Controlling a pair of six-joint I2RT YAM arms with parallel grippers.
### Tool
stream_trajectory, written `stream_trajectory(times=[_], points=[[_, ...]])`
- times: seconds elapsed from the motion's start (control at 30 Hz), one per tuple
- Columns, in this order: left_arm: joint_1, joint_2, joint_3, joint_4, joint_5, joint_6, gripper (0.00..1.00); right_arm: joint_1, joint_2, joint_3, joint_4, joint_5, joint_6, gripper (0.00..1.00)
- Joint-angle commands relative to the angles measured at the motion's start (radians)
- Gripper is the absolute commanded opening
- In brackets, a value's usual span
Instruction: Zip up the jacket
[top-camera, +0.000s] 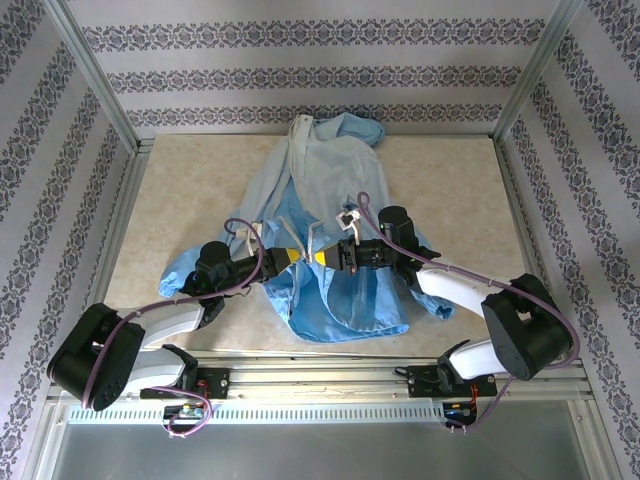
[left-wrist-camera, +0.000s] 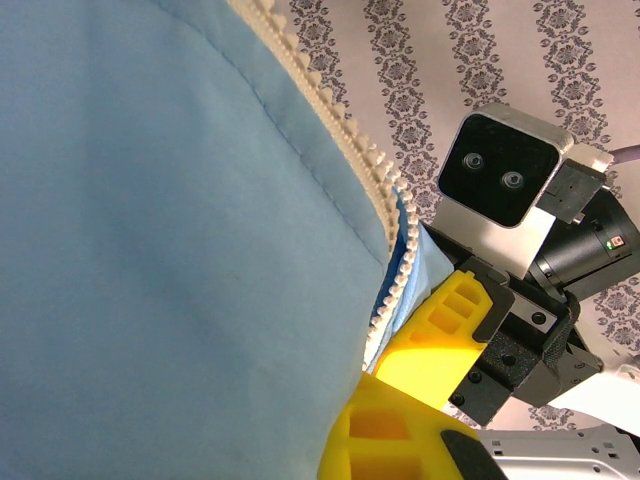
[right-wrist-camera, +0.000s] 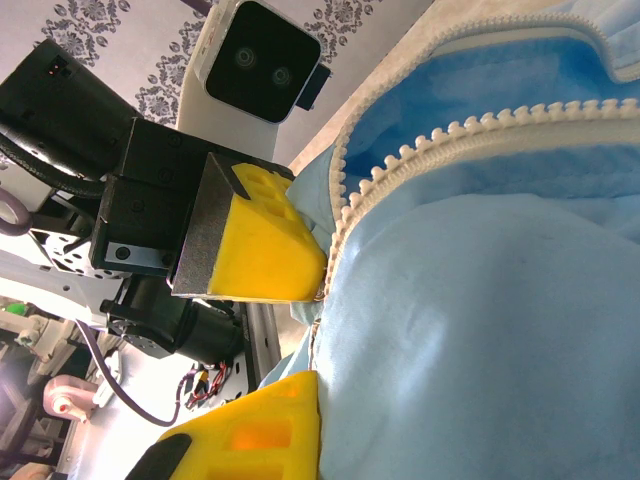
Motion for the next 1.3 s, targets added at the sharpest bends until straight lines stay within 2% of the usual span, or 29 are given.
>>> stream_trajectory(times=[0.0,0.5,0.87,1.27], points=[[0.014,0.009,-0.004,0.080,0.002,-0.002,0.00,-0.011,-0.006,0.006,0.033,-0.015,-0.020,0.00],[0.016,0.022,0.009,0.108,-0.032,-0.011,0.00,-0.012,-0.003,0.000,0.038,-0.038,-0.021,0.00],[0.015,0.046,0.009,0.135,-0.009,-0.023,0.00,-0.011,0.002,0.008,0.041,-0.039,-0.017,0.00],[0.015,0.003,-0.017,0.137,-0.016,-0.029,0.00,-0.014,0.010,0.008,0.036,-0.015,-0.010,0.00]])
